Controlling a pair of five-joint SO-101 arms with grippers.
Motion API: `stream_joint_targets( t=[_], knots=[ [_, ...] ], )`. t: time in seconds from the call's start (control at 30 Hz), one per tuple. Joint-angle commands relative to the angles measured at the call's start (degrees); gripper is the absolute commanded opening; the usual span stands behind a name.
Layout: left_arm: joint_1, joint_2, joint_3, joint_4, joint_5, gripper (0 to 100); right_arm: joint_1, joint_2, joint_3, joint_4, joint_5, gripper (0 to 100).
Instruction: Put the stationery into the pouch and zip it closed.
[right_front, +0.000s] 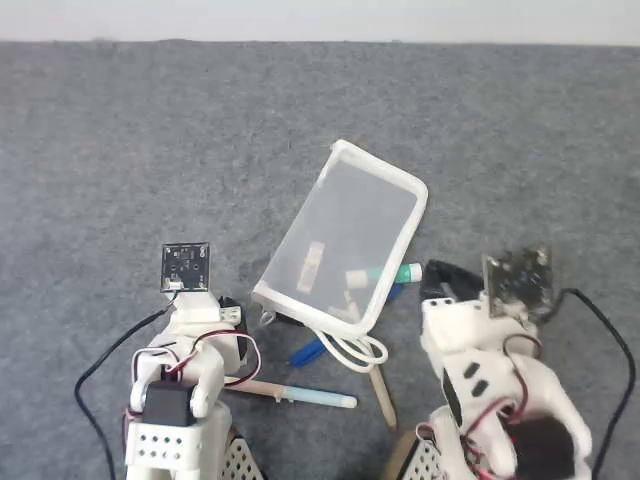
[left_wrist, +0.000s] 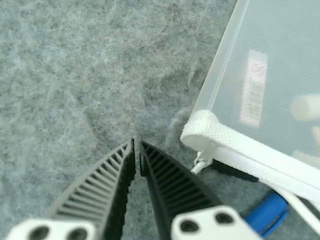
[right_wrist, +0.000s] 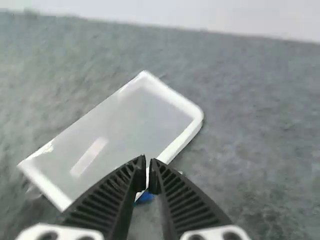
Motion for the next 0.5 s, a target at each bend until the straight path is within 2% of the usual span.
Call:
stream_joint_targets(
  t=[0.0,0.1,0.3,0.47],
  knots=[
    [0.09,-0.88,-0.75,0.18,-0.18,1,-6.99,10.33,-5.27,0.48,-0.53,1.0],
    [0.09,-0.88,-0.75,0.18,-0.18,1,-13.67,16.75,-5.27,0.13,-0.62,1.5],
    [0.09,-0.88,-0.75,0.18,-0.18,1,-23.87,27.74,-5.27,-1.01,-6.33,12.1],
    [0.09,-0.88,-0.75,0.18,-0.18,1,-29.76,38.81,-5.27,-4.97,-6.59,12.2]
  ],
)
